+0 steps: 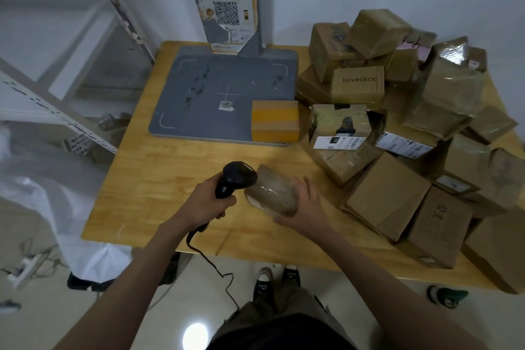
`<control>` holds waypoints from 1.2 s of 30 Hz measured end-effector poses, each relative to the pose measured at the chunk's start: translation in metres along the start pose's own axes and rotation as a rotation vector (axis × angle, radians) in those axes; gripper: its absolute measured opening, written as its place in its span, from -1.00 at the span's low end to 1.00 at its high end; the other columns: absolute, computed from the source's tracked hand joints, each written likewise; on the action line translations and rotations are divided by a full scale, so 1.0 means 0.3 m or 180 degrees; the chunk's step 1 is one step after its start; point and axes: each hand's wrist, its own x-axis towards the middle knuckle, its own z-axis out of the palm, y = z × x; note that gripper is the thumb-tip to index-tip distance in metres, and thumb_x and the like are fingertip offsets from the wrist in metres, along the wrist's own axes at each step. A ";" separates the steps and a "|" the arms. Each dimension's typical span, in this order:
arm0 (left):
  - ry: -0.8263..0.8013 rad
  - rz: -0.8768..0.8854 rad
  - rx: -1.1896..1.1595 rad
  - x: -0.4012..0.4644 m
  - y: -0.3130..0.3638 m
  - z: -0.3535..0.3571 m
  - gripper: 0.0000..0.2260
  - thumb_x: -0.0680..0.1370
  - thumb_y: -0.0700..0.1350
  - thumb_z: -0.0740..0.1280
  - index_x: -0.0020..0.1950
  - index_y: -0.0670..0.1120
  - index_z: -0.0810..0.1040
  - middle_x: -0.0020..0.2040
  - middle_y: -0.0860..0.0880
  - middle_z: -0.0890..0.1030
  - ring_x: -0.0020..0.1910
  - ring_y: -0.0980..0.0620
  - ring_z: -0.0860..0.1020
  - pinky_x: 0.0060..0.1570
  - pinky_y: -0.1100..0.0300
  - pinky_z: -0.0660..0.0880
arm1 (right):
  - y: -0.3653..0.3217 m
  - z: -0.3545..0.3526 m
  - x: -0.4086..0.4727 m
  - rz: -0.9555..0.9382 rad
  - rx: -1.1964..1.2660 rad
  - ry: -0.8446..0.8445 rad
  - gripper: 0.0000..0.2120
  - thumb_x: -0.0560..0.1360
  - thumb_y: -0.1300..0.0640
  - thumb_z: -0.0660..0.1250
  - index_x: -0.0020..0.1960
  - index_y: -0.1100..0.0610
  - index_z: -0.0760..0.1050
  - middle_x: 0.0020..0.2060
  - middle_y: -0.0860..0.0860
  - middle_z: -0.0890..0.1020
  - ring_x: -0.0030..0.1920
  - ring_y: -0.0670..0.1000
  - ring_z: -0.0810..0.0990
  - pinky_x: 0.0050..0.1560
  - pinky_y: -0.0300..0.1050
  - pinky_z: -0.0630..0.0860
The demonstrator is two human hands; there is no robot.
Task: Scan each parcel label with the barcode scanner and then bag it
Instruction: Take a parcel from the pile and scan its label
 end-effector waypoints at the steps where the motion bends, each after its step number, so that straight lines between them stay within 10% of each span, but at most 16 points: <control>1: -0.0021 -0.0011 0.0006 -0.004 -0.003 0.002 -0.70 0.49 -0.28 0.39 0.12 0.04 0.49 -0.23 -0.03 0.61 -0.42 0.05 0.59 -0.35 0.17 0.53 | -0.001 0.006 0.002 -0.0117 -0.0264 0.0067 0.01 0.30 -0.06 0.59 0.57 -0.09 0.07 0.56 0.01 0.02 0.53 0.14 0.10 0.42 0.25 0.35; 17: -0.0050 -0.0116 0.0127 -0.021 -0.013 0.016 -0.59 0.51 -0.26 0.39 0.32 -0.01 0.46 -0.18 -0.03 0.62 -0.40 0.07 0.58 -0.31 0.12 0.55 | 0.050 -0.089 0.124 0.0046 0.0022 0.0130 -0.56 0.62 0.19 0.26 0.48 0.03 0.34 0.29 0.17 0.45 0.04 0.06 0.57 0.07 0.00 0.62; 25: -0.0044 -0.0090 0.0216 -0.025 0.002 0.015 -0.58 0.49 -0.26 0.39 0.31 0.03 0.46 -0.19 -0.02 0.61 -0.42 0.09 0.55 -0.34 0.18 0.50 | 0.065 -0.031 0.072 -0.0013 0.0171 -0.0095 0.21 0.19 -0.02 0.69 0.60 0.04 -0.01 0.55 -0.02 0.06 0.41 0.05 0.36 0.29 0.05 0.45; 36: -0.0484 0.0305 0.1081 0.003 0.101 0.032 -0.72 0.40 -0.21 0.45 0.09 -0.03 0.58 -0.18 0.06 0.63 -0.18 0.08 0.58 -0.18 0.17 0.47 | 0.066 -0.064 0.053 -0.0538 -0.0237 -0.0313 0.23 0.15 0.07 0.69 0.60 0.08 -0.02 0.50 0.00 0.19 0.41 0.03 0.34 0.29 0.02 0.49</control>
